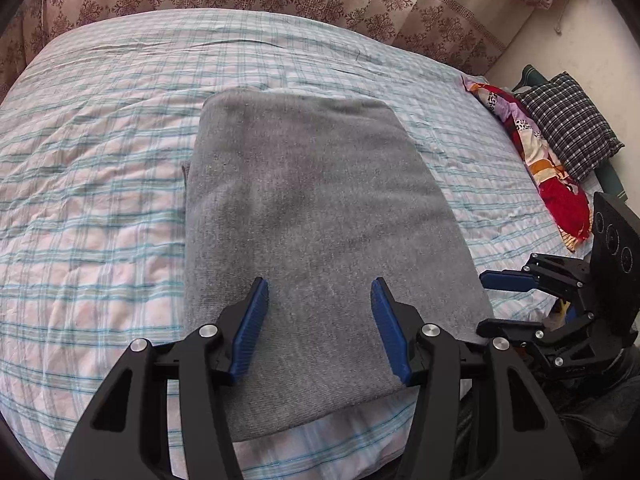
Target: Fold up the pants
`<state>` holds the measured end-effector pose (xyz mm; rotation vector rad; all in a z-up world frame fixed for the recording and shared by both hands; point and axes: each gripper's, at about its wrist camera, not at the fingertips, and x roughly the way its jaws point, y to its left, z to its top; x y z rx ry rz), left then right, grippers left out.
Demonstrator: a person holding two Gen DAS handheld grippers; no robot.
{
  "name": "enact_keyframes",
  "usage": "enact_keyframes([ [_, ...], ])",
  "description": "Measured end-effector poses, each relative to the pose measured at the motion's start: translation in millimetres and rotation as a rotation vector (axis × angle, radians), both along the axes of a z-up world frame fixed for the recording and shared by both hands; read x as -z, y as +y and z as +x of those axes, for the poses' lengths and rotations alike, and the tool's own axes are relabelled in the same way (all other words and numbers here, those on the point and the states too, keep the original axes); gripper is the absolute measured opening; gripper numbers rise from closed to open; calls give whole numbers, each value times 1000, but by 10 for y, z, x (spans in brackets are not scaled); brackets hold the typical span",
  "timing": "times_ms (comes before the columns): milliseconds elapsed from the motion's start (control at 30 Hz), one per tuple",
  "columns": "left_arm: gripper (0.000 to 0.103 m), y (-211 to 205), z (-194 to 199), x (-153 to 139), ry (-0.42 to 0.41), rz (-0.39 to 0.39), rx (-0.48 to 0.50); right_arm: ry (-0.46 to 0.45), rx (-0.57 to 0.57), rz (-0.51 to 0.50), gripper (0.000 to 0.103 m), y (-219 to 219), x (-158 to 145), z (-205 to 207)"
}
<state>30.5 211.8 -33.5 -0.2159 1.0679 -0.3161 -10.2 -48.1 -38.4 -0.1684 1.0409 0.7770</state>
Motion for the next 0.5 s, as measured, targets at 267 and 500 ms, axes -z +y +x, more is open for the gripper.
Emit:
enact_keyframes([
  [267,55,35,-100,206,-29,-13,-2,82,-2,4,51,-20,255,23],
  [500,55,-44,-136,194,-64,33,9,32,2,34,50,-73,18,119],
])
